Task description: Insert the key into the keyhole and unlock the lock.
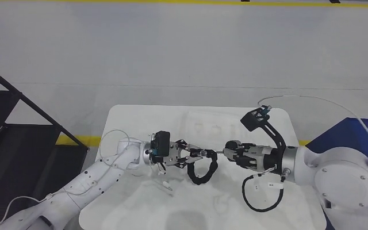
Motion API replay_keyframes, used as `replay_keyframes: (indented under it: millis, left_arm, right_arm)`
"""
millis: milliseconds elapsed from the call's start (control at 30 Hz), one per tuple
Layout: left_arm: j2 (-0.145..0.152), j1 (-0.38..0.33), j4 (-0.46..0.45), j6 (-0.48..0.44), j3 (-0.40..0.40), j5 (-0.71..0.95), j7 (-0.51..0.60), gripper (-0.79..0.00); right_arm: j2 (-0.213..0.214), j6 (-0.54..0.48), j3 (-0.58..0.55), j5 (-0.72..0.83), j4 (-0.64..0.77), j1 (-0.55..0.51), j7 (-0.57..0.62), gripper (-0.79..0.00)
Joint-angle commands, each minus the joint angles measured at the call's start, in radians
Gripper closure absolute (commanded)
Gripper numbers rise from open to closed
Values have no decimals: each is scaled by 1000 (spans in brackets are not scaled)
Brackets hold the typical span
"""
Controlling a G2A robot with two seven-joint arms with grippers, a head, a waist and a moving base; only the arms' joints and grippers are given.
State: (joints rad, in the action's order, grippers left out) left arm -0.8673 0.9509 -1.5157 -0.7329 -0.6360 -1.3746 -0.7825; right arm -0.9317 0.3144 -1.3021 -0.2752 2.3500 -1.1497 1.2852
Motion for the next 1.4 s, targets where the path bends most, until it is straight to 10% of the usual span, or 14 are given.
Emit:
replay_keyframes:
  millis: [0,533,1367]
  left_arm:
    - [-16,-8,16,47,17,-42,-43,0]
    - [-114,-37,164,201,78,-95,-232,0]
    - [-140,-2,181,221,13,-185,-299,0]
  right_arm:
    - [-3,2,38,-11,0,55,19,0]
    - [-19,147,242,-132,0,256,74,0]
    - [17,242,258,-103,0,215,-21,0]
